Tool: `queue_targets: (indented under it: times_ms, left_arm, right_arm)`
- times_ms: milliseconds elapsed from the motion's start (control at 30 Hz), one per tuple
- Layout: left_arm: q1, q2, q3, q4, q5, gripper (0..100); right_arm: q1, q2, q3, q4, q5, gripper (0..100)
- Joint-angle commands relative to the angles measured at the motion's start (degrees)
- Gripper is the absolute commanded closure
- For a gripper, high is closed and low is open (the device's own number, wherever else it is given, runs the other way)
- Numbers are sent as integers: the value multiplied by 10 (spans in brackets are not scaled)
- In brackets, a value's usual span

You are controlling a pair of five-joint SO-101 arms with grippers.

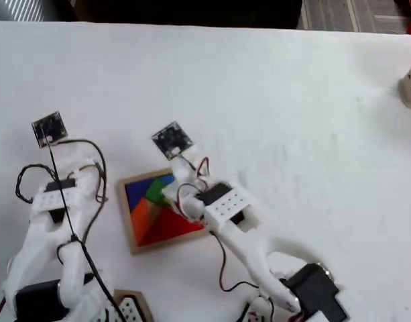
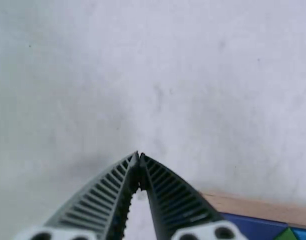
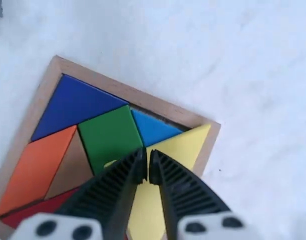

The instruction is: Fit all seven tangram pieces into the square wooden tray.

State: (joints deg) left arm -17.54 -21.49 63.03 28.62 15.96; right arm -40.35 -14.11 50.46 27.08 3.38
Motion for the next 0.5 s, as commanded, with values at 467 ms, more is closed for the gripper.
queue_targets:
  times_ms: [467]
  left_arm:
    - [-3,-3,-21,-11,3,977]
  right_arm:
    - [-11,20,0,-83,-1,981]
